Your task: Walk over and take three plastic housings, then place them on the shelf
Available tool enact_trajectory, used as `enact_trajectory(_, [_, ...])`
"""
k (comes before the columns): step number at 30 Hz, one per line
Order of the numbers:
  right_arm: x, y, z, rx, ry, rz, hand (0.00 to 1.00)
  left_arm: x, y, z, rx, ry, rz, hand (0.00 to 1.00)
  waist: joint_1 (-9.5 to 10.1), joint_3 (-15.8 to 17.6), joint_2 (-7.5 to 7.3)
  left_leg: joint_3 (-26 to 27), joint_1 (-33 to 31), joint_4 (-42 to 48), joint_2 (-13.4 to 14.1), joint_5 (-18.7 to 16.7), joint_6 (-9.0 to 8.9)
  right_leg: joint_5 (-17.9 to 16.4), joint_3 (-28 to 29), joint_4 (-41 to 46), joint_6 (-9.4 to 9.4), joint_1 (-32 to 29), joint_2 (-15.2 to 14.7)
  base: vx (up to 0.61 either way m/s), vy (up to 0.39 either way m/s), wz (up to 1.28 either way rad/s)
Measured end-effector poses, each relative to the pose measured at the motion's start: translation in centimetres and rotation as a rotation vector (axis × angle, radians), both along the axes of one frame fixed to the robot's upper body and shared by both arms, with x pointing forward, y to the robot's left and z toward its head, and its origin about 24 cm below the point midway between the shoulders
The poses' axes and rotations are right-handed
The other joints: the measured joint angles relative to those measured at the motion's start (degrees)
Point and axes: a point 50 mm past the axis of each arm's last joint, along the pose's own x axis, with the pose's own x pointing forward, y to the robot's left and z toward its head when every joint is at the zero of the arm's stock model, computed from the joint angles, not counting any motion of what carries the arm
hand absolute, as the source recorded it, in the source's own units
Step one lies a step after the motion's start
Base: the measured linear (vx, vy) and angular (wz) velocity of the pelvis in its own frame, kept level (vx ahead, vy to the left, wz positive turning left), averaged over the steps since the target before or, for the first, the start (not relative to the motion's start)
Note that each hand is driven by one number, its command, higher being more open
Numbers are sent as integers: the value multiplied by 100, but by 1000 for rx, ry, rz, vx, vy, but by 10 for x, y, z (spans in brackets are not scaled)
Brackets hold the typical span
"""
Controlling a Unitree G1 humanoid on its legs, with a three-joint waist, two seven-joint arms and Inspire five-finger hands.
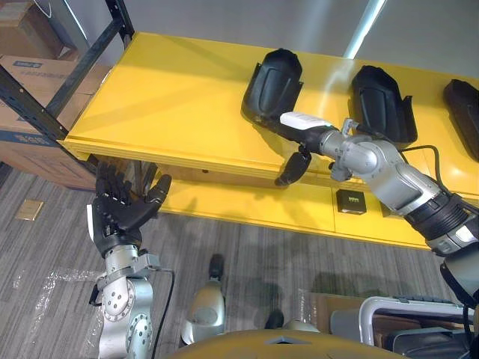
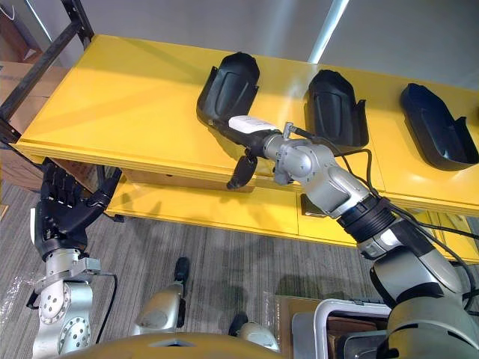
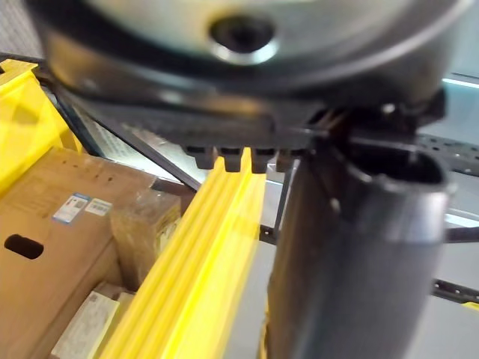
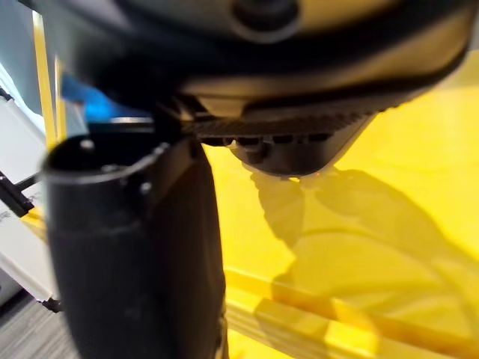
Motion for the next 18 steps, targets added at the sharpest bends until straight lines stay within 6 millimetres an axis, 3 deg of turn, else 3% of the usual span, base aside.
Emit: enact_trajectory(18, [-9,-10,-2,-77,0,1,100,-1,6,3,30,-4,-5,100,2,-62,-104,-18,-1,0,-13,-1,0,0,-27,-7,2,17,-2,0,0,0])
